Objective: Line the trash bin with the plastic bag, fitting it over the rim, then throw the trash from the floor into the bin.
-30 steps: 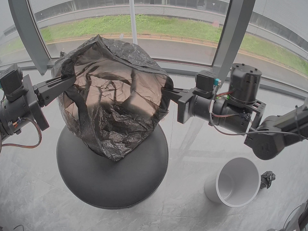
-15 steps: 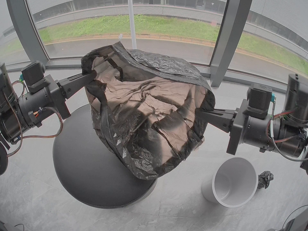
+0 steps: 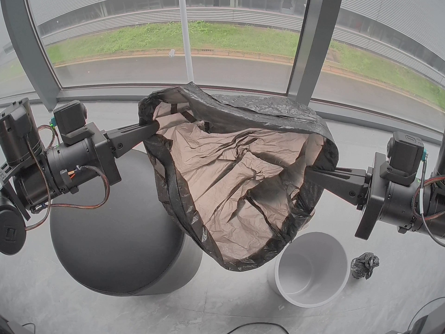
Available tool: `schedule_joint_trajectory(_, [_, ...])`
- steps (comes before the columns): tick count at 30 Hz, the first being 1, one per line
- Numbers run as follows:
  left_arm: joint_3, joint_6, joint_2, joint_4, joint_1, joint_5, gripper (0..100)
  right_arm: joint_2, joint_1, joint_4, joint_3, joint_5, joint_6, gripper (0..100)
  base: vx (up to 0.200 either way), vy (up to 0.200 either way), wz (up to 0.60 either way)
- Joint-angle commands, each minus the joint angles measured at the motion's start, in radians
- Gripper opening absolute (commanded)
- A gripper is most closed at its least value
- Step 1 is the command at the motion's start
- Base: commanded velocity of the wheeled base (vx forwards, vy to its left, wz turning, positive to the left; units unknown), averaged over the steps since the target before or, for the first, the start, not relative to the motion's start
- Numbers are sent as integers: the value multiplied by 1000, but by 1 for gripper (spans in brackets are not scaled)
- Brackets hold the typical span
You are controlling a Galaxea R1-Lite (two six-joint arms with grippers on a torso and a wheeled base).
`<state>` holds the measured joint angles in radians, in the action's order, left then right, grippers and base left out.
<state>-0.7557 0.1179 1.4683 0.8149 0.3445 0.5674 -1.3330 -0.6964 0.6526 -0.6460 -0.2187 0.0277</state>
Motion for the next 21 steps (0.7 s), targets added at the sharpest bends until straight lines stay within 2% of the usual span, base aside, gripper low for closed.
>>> schedule_joint_trajectory(1, [4, 45, 9, 3, 31, -1, 0, 12, 0, 1, 0, -2, 0, 0, 0, -200, 0])
schedule_joint_trajectory(5, [13, 88, 3, 6, 53, -9, 0, 12, 1, 2, 0, -4, 0, 0, -200, -200, 0])
schedule_joint_trajectory(13, [32, 91, 9, 6, 53, -9, 0, 14, 1, 2, 5, -5, 0, 0, -200, -200, 0])
schedule_joint_trajectory(21, [39, 91, 33, 6, 53, -8, 0, 17, 1, 4, 20, -7, 0, 0, -200, 0, 0])
